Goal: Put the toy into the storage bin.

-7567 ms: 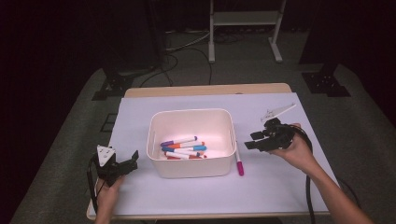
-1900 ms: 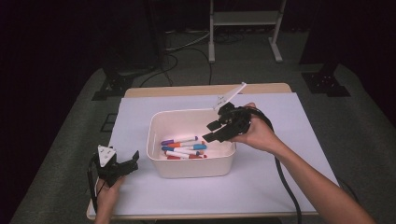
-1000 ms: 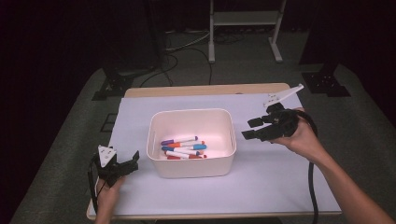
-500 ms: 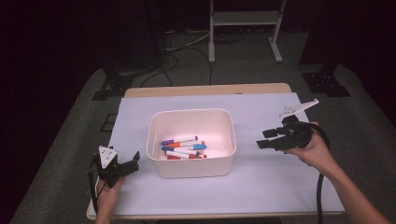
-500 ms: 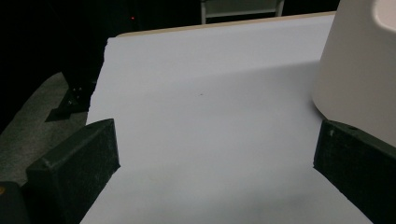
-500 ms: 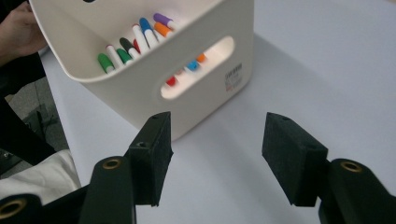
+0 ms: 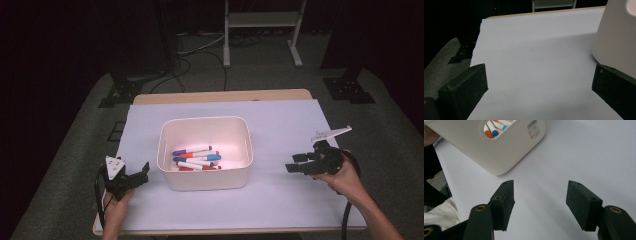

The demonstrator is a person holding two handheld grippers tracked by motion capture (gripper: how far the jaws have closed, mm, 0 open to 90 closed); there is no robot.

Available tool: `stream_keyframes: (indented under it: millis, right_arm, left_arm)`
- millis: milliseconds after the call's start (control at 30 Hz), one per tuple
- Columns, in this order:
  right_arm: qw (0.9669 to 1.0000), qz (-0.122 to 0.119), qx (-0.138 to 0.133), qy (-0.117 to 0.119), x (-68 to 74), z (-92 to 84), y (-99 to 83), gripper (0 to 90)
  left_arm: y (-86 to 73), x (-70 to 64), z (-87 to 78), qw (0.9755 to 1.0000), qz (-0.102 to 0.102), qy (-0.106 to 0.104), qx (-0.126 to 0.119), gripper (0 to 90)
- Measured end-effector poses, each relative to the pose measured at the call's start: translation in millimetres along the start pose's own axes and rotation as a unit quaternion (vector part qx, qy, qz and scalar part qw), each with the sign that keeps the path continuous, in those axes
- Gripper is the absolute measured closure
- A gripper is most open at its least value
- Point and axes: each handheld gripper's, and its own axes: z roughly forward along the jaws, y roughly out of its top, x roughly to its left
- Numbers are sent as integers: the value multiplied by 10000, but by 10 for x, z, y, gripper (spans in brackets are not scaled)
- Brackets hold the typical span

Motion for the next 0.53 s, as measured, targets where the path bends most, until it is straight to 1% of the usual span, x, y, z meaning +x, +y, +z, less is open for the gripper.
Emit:
stream_keyframes:
  millis: [100,133,167,233,267,300,367,533]
  right_arm:
    - [10000,52,-40,-47,-14,-26,-104,375]
    - [9999,103,-85,-80,-36,-47,-183,368]
    - [9999,103,-85,-80,-36,-47,-183,368]
    - [9997,171,-120,-109,-51,-79,-263,366]
    - [9995,230,-170,-117,-59,-118,-340,358]
    - [9995,230,-170,-117,-59,-118,-340,358]
    - [9992,282,-242,-148,-66,-153,-413,350]
    - [9983,470,-304,-165,-79,-188,-579,304]
  left_arm:
    - [-2,-1,-5,10000,-4,4,-18,0]
    - [-2,-1,-5,10000,-6,4,-19,0]
    - [-1,0,-6,10000,-4,2,-5,0]
    - [0,-1,-5,10000,-7,0,5,0]
    - [0,0,-4,10000,-5,-4,3,0]
    - [0,0,-4,10000,0,1,11,0]
    - [0,0,-4,10000,-4,-3,4,0]
    - [1,-4,-1,10000,9,-2,9,0]
